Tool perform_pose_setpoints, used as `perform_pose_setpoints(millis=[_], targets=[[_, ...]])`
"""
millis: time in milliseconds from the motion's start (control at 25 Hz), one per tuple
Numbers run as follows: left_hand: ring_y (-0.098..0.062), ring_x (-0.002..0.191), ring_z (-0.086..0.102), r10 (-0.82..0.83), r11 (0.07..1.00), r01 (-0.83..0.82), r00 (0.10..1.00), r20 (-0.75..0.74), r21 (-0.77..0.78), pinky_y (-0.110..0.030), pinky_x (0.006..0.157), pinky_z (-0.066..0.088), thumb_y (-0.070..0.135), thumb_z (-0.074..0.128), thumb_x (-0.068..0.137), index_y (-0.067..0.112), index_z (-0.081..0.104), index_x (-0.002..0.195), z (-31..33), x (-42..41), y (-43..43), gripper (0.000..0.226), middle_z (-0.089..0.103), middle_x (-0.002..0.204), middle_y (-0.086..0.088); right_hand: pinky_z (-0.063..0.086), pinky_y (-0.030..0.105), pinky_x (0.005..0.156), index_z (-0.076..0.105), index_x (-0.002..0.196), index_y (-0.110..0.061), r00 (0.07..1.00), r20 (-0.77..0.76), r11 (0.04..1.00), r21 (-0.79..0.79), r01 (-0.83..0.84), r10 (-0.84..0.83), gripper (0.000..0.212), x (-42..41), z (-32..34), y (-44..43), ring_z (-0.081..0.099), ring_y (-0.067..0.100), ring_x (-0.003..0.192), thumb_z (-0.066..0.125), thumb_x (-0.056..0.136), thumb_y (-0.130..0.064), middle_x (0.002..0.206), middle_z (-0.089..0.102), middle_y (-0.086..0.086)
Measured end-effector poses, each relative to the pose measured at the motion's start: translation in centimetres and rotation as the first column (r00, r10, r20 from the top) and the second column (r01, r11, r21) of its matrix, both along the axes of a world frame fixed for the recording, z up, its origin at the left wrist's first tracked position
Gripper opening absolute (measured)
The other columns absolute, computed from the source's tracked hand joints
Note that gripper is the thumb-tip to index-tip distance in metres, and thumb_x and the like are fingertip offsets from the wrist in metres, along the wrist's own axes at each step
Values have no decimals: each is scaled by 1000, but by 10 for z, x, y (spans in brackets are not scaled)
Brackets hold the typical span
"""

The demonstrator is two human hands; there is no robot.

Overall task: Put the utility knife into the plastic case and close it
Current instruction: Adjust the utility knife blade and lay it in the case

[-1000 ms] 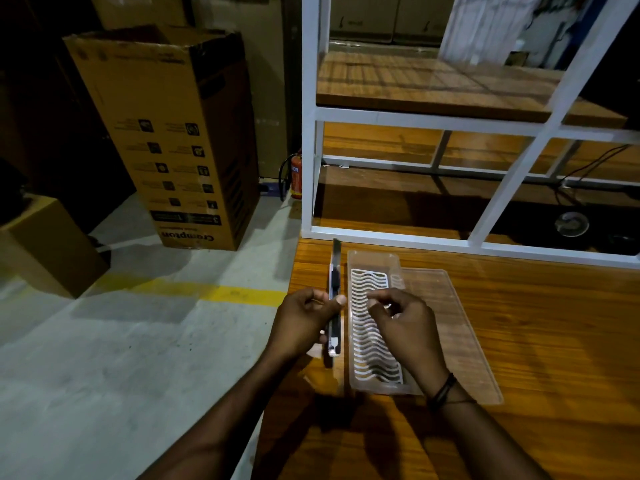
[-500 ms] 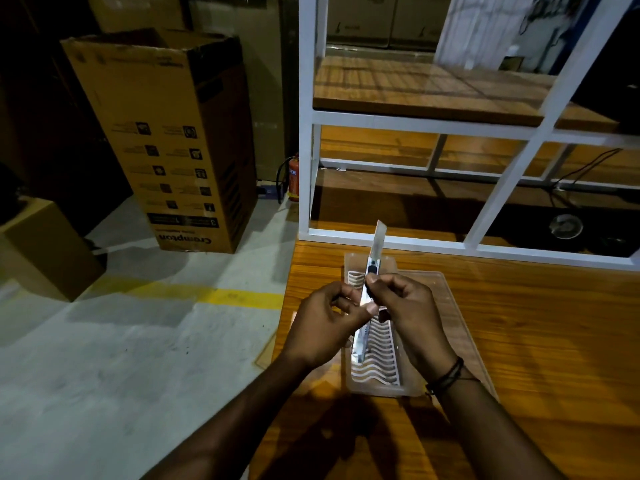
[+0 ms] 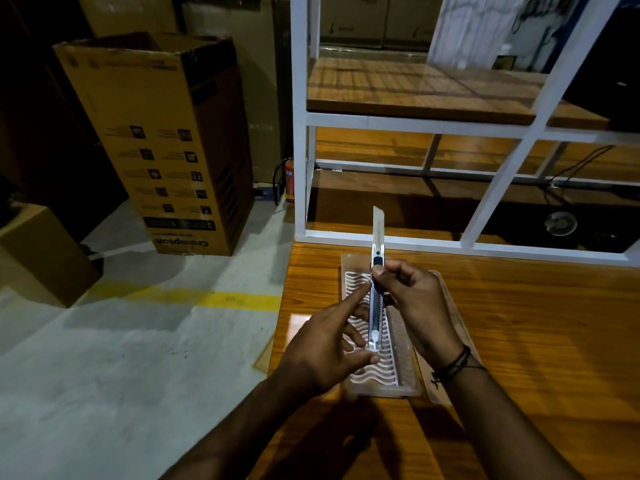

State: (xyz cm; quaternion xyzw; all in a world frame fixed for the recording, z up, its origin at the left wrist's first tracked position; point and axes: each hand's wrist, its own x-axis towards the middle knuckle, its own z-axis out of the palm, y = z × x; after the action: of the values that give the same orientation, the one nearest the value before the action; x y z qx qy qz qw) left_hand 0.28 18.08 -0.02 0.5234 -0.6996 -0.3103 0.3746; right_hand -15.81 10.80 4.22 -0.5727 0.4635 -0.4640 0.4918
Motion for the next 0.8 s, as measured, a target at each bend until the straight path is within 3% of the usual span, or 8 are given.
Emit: perform_pose_setpoints(millis=[160, 280, 440, 600, 800], targets=[[-3, 85, 68, 12, 1000, -13, 1000, -11, -3, -18, 66, 60, 24, 91, 75, 60, 19, 154, 0, 0, -2, 113, 61, 127, 13, 59, 22, 71, 75, 104, -30, 1000, 23, 1000, -14, -11, 11, 16, -3, -2, 1, 73, 15, 98, 67, 95, -19, 109, 76, 1], [-4, 85, 68, 24, 1000, -24, 999, -22, 0, -22, 68, 62, 24, 91, 75, 60, 22, 154, 2, 0, -2, 111, 62, 126, 14, 59, 26, 75, 73, 109, -34, 999, 29, 1000, -24, -12, 12, 24, -3, -4, 3, 72, 16, 104, 67, 95, -16, 117, 73, 1], [-5, 84, 69, 34, 999, -34, 998, -47, 5, -25, 68, 63, 25, 91, 75, 57, 27, 154, 1, -1, -1, 107, 63, 125, 16, 59, 20, 72, 72, 105, -43, 999, 44, 999, -32, -29, 30, 35, -4, -7, 7, 73, 9, 100, 68, 93, -10, 108, 76, -7], [-5, 81, 71, 75, 997, -75, 996, -55, 2, -27, 66, 64, 25, 92, 73, 53, 34, 153, 0, -2, -2, 102, 65, 123, 18, 61, 23, 78, 64, 131, -30, 997, 51, 998, -28, -61, 62, 46, -6, -10, 9, 70, 4, 107, 66, 93, -5, 119, 72, -12], [-4, 78, 72, 115, 993, -115, 992, -48, -1, -31, 67, 65, 29, 93, 71, 53, 36, 152, -2, -5, -3, 102, 66, 120, 18, 59, 20, 76, 60, 135, -26, 995, 56, 997, -20, -77, 78, 52, -6, -13, 12, 70, 0, 105, 62, 93, 4, 112, 74, -23]])
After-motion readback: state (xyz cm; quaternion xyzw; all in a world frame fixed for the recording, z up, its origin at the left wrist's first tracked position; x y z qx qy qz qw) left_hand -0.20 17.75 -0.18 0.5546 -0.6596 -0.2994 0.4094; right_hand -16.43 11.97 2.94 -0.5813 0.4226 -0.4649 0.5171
